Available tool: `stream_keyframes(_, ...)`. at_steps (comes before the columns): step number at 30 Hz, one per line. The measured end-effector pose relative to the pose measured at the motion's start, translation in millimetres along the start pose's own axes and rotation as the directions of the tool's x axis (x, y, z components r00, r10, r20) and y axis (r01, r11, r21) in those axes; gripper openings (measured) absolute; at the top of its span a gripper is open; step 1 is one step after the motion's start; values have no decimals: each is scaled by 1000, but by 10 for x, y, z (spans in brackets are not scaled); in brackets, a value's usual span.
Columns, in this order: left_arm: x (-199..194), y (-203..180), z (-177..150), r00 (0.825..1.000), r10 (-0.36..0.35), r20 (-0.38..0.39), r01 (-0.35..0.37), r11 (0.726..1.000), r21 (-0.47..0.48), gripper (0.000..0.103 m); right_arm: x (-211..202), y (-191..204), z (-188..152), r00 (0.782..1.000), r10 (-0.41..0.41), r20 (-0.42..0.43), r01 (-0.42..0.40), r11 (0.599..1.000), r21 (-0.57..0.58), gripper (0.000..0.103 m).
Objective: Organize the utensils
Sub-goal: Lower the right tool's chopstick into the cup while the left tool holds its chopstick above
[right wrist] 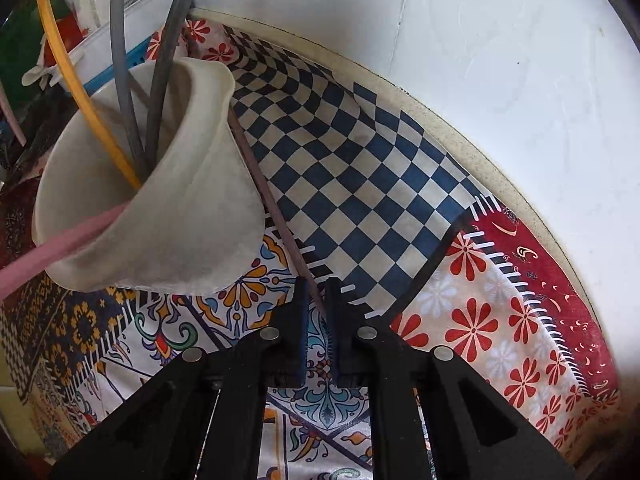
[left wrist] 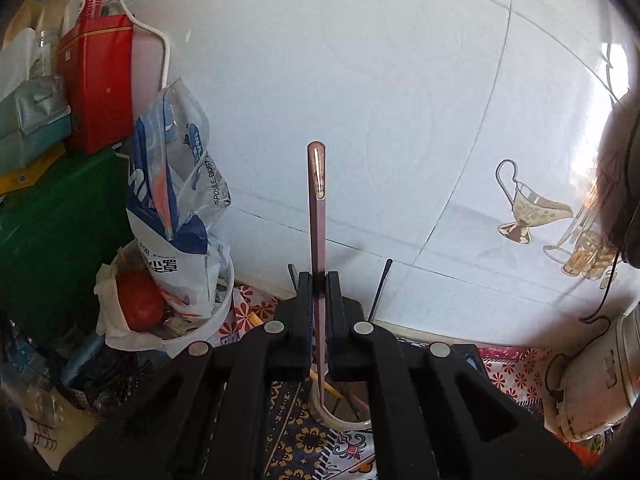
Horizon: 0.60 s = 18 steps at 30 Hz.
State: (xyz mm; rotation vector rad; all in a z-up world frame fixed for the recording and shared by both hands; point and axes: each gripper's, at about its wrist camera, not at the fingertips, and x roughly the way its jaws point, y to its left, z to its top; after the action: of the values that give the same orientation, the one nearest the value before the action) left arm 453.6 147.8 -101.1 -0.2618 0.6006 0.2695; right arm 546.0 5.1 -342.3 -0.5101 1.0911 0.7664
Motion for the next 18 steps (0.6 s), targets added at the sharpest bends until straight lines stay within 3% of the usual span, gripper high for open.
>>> stream_keyframes(3,113,-60,-45,1000,-9,-17,9,1000,9,4,-40,-36,-101,1000,-12,-4,12,1000,28,2)
stream_keyframes(12,360,-218,-220,999,9,-53,-5,997,80,4,-321,-559,-776,997,-53,-65,63,984,166,1)
stream_keyframes(16,437,-268,-303,997,28,-68,-21,994,111,4,-552,-496,-888,1000,4,-11,-3,991,137,2)
stream_keyframes(18,466,-278,-343,996,31,-80,-22,994,109,4,-609,-410,-831,1000,18,3,-18,994,105,8)
